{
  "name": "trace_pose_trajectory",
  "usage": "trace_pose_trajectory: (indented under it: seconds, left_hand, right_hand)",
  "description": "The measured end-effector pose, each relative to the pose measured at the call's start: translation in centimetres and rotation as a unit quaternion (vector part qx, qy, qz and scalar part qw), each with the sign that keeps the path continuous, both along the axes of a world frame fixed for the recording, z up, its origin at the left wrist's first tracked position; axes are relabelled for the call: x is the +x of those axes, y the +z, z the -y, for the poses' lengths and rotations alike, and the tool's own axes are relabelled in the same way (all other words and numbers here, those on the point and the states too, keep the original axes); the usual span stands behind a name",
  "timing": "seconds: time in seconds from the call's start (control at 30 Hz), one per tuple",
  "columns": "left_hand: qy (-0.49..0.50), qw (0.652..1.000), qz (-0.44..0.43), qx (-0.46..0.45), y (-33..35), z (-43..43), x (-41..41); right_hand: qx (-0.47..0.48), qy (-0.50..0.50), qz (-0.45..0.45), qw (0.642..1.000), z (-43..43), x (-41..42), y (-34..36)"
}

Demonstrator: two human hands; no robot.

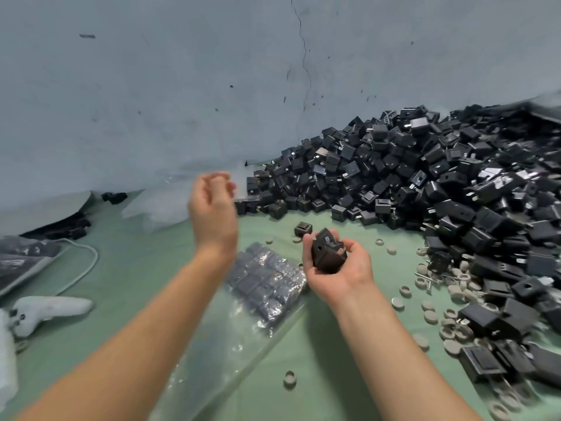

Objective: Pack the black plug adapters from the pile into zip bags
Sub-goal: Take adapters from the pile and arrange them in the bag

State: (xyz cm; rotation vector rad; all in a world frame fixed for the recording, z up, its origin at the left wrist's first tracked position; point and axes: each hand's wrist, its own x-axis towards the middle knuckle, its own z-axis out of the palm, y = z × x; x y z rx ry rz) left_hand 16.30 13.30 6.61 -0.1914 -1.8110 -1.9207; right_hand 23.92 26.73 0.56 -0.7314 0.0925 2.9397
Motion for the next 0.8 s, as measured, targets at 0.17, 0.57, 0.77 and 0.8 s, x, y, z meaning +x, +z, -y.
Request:
trace_pose_trajectory:
  seconds: [0.17, 0.57, 0.77, 0.8]
  left_hand:
    - [0.148, 0.967, -0.019, -0.204, 1.8, 16.9, 0.0]
    - [0.041, 0.915, 0.097, -0.390, -3.0, 15.2, -1.5]
    - [-0.124, 0.885, 0.066, -0.444, -7.3, -1.6, -4.4]
    - [-0.138, 0.862, 0.059, -0.483, -7.5, -3.7, -4.7]
  right_hand:
    - [0.046, 0.035, 0.003, 0.998, 0.4, 0.9, -0.1]
    - [0.097, 0.070, -0.011, 0.993, 0.8, 1.2, 0.5]
    - [0.089, 0.058, 0.006, 0.994, -1.4, 0.0, 0.4]
    - [0.088, 0.056, 0.005, 0.995, -1.6, -0.2, 0.5]
